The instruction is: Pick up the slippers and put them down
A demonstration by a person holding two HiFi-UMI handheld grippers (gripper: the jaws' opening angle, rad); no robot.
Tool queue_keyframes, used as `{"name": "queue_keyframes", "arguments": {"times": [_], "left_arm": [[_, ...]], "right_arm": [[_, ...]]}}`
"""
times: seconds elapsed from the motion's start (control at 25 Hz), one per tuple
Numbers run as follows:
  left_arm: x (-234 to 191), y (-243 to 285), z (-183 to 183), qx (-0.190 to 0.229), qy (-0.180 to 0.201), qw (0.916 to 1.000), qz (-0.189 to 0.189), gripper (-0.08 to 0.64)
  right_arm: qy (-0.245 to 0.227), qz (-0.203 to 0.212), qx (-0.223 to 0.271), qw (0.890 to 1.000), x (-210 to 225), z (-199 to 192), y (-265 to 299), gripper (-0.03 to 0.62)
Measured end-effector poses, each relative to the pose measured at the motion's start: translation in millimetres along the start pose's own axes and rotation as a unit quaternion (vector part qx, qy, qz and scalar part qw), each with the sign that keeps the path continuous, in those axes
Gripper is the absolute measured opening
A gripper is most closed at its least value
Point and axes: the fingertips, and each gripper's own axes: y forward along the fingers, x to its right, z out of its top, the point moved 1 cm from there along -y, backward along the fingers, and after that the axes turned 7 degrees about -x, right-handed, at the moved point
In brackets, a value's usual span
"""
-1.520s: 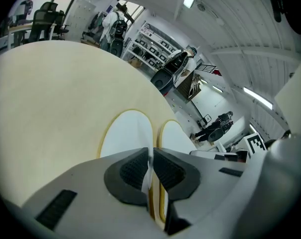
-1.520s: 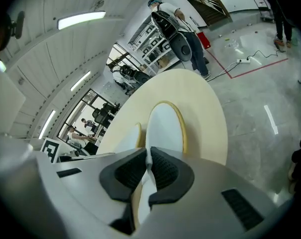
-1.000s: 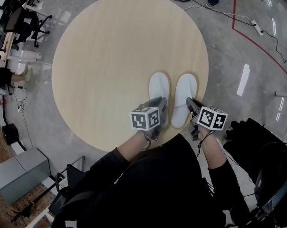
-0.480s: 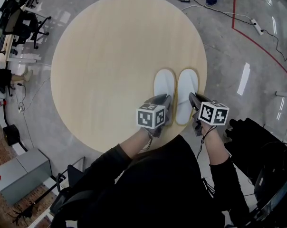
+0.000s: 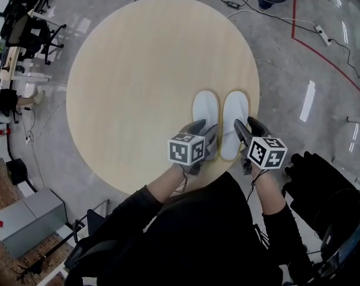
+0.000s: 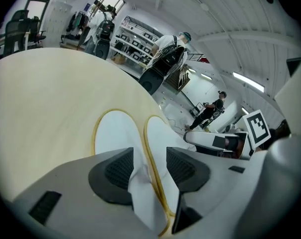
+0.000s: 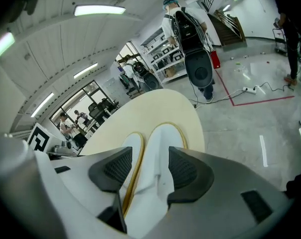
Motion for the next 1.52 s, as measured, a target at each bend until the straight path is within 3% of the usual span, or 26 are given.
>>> {"name": "queue_keyframes", "arguments": {"times": [0.2,0.4,0.56,0.64,0.76,0.92,1.0,1.12,1.52], "left_arm": [[15,-31,-2,0.043,-0.013,0.9976,-0.052,0.199],[23,-72,-6,0.07,-0.027,0.9934,-0.087,0.188],[35,-96,-11,0.097,-0.01,0.9902,-0.1,0.076],[49,-108,-15,0.11,0.012,0.9852,-0.13,0.029],[64,-130,-26,0.126,0.049,0.9778,-0.16,0.023],[63,-161,-39,0.146,0.107,0.9734,-0.141,0.023],[57,-176,-43,0.155,0.112,0.9722,-0.136,0.023],[41,-200,-46,0.174,0.073,0.9719,-0.14,0.023],[-42,-303,-90,0.21,0.008,0.972,-0.104,0.025]], "right_arm": [[-0.005,0.035,0.072,0.997,-25,16,-27,0.216],[-0.017,0.082,0.083,0.993,-65,18,-45,0.207],[-0.038,0.114,0.093,0.988,-93,11,-54,0.047],[-0.047,0.133,0.096,0.985,-107,5,-58,0.017],[-0.074,0.151,0.096,0.981,-133,-8,-64,0.014],[-0.128,0.133,0.098,0.978,-169,-24,-70,0.015],[-0.129,0.133,0.092,0.978,-186,-33,-70,0.015],[-0.113,0.147,0.077,0.98,-211,-43,-69,0.015],[-0.169,0.145,0.093,0.97,-321,-64,-62,0.015]]}}
